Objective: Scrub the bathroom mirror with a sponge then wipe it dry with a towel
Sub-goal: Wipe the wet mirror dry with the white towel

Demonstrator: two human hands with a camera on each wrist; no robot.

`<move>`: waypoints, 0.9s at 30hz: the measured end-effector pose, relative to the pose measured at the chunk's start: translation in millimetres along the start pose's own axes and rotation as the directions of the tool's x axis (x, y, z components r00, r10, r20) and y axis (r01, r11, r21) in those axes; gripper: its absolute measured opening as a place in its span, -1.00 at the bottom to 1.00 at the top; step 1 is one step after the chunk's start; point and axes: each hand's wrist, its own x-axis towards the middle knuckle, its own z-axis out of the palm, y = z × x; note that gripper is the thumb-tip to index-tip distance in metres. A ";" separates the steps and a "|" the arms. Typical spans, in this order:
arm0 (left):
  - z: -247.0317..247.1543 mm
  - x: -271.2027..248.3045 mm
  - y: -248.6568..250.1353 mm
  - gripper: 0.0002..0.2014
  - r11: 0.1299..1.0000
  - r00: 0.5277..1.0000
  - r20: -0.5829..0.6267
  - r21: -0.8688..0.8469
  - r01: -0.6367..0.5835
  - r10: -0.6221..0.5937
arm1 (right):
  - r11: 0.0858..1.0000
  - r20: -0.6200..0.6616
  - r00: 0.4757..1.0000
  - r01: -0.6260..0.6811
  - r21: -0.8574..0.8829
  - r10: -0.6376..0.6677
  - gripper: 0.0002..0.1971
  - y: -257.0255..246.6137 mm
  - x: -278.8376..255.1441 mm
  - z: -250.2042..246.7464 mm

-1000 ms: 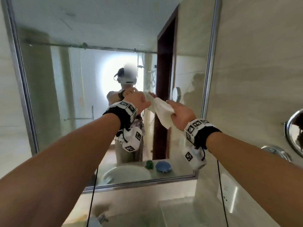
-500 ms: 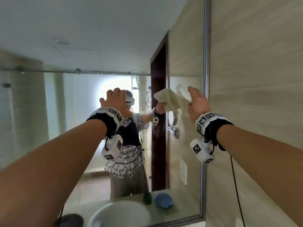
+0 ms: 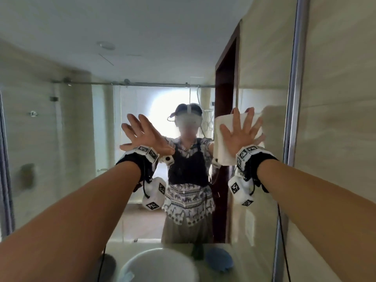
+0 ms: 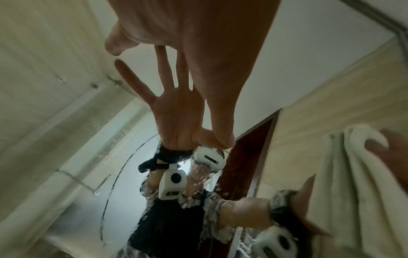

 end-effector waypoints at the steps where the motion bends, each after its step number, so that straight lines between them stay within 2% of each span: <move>1: 6.0 0.8 -3.1 0.54 1.000 1.000 -0.014 -0.009 0.002 -0.002 | 1.000 -0.067 0.997 0.028 -0.015 -0.029 -0.30 1.6 -0.4 9.9; 4: 15.2 5.3 -5.6 0.60 1.000 0.999 -0.035 -0.015 -0.009 0.008 | 0.995 -0.291 0.951 0.098 -0.032 -0.103 -0.31 4.5 1.6 27.8; 8: 16.2 4.5 -6.2 0.62 1.000 0.999 -0.041 -0.015 -0.018 0.017 | 0.979 -0.462 0.868 0.203 -0.002 -0.182 -0.39 5.9 0.8 38.0; 9: 15.8 4.2 -6.0 0.62 1.000 0.999 -0.038 -0.014 -0.019 0.019 | 0.977 -0.471 0.860 0.212 -0.023 -0.198 -0.43 6.7 0.3 38.8; 11: 14.7 4.3 -6.9 0.62 1.000 0.999 -0.032 -0.014 -0.018 0.018 | 0.970 -0.423 0.873 0.223 -0.097 -0.243 -0.50 8.3 -5.1 39.8; 16: 16.2 4.7 -8.9 0.61 1.000 0.999 -0.031 0.011 -0.025 0.026 | 0.880 -0.283 0.844 0.379 -0.288 -0.456 -0.52 32.7 -32.3 54.1; 20: 9.5 -0.5 -13.6 0.67 0.996 0.997 0.065 0.081 -0.039 0.034 | 0.870 -0.202 0.869 0.379 -0.315 -0.451 -0.47 58.5 -51.9 65.3; 22: 7.2 -2.5 -14.9 0.67 0.995 0.996 0.083 0.093 -0.043 0.035 | 0.861 -0.132 0.884 0.387 -0.330 -0.449 -0.34 66.9 -56.3 66.0; 24: 7.4 -3.5 -12.6 0.71 0.995 0.997 0.072 0.091 -0.039 0.033 | 0.860 -0.103 0.901 0.362 -0.359 -0.422 -0.22 75.9 -60.4 65.6; 27: 11.2 -3.3 -9.1 0.66 0.999 1.000 0.006 0.045 -0.031 0.031 | 0.901 -0.126 0.929 0.294 -0.317 -0.348 -0.20 85.7 -63.4 63.6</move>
